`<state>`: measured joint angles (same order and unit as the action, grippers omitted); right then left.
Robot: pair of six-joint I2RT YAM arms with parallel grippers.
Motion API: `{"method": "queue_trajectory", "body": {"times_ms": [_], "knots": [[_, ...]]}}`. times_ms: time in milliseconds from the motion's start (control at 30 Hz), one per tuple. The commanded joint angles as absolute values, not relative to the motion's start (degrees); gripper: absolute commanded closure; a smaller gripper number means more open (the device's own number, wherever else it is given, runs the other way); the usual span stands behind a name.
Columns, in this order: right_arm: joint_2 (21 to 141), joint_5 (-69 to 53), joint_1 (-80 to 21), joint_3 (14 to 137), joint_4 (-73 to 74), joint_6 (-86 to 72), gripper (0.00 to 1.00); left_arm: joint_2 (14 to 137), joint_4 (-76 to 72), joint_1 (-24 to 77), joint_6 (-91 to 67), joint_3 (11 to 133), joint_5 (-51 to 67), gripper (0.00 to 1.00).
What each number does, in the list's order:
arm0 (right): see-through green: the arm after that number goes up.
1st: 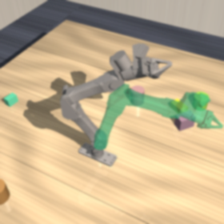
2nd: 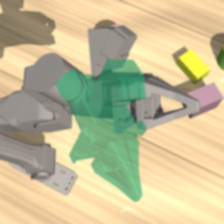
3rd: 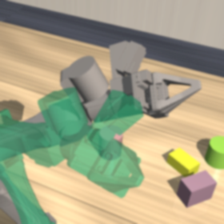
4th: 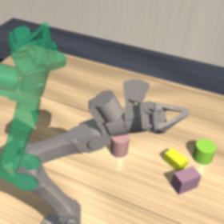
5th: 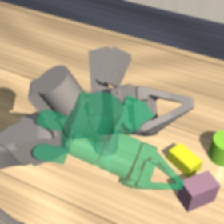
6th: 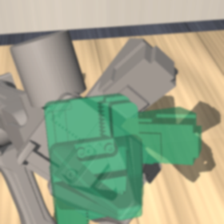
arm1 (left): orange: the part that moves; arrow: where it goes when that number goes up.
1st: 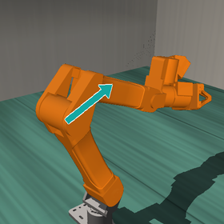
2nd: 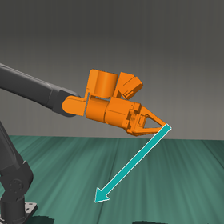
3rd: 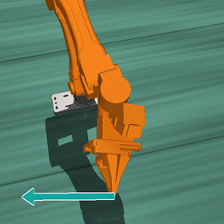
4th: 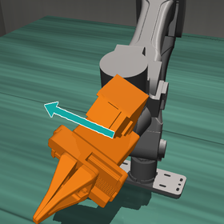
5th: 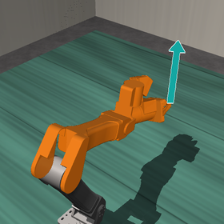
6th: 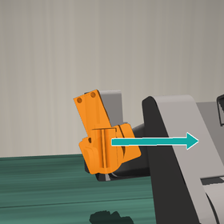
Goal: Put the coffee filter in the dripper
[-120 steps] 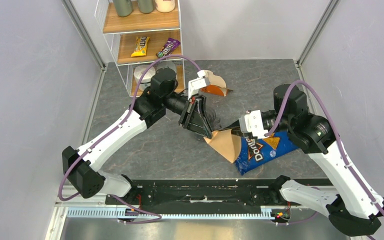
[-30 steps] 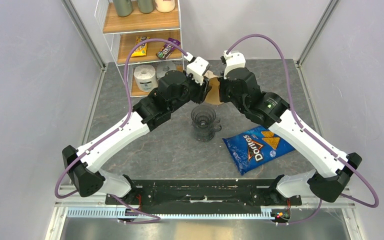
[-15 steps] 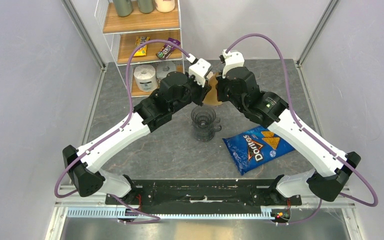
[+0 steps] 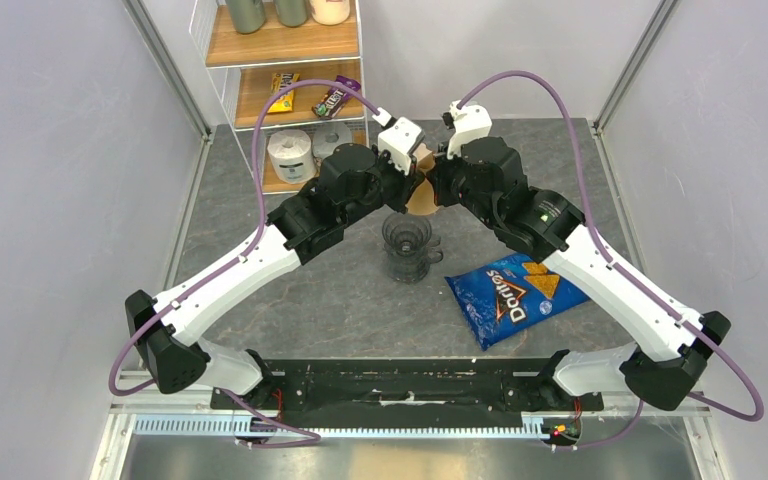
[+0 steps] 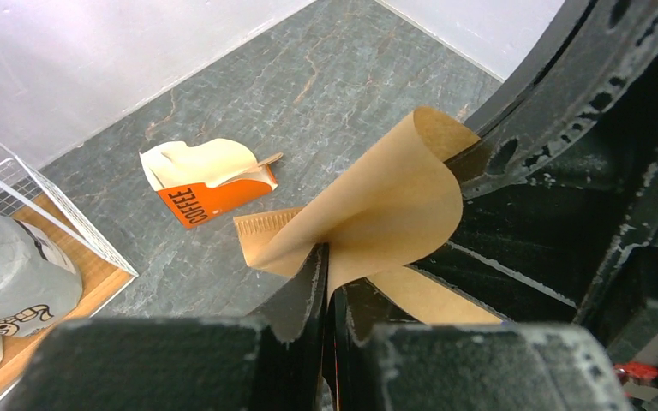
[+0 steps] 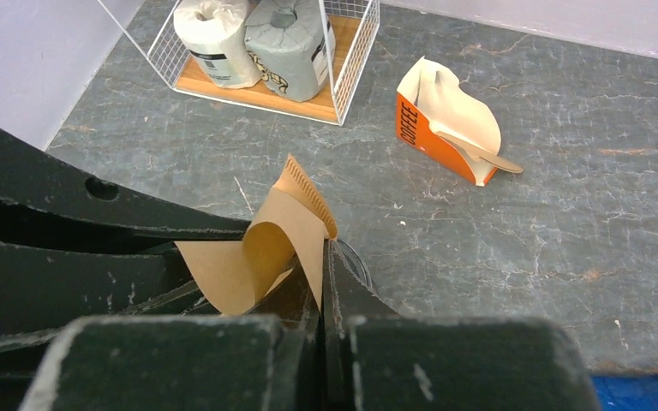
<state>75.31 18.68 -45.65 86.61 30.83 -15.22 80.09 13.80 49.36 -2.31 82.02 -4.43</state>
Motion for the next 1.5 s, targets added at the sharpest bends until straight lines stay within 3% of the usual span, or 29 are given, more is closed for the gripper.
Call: {"method": "queue_trajectory", "body": {"times_ms": [0, 667, 967, 1100, 1333, 1467], "knots": [[73.7, 17.7, -46.0, 86.3, 28.7, -15.8, 1.0, 79.1, 12.7, 49.7, -4.6, 84.0, -1.6, 0.9], [72.5, 16.1, -46.1, 85.7, 29.8, -18.8, 1.0, 78.2, 14.2, 49.7, -7.4, 83.7, -0.7, 0.97], [72.0, 24.0, -46.0, 84.8, 34.0, -16.3, 1.0, 73.7, 19.1, 48.3, -5.6, 82.5, -1.9, 0.59], [72.7, 23.0, -46.0, 85.4, 36.5, -17.1, 1.0, 72.3, 21.7, 48.3, -4.5, 81.9, -1.7, 0.55], [74.9, 22.0, -46.0, 87.9, 38.8, -17.7, 1.0, 73.0, 23.0, 48.1, -4.1, 82.0, -1.6, 0.58], [75.8, 22.5, -46.0, 88.5, 39.3, -19.0, 1.0, 73.2, 21.9, 48.3, -5.3, 81.7, 1.5, 0.51]]}}
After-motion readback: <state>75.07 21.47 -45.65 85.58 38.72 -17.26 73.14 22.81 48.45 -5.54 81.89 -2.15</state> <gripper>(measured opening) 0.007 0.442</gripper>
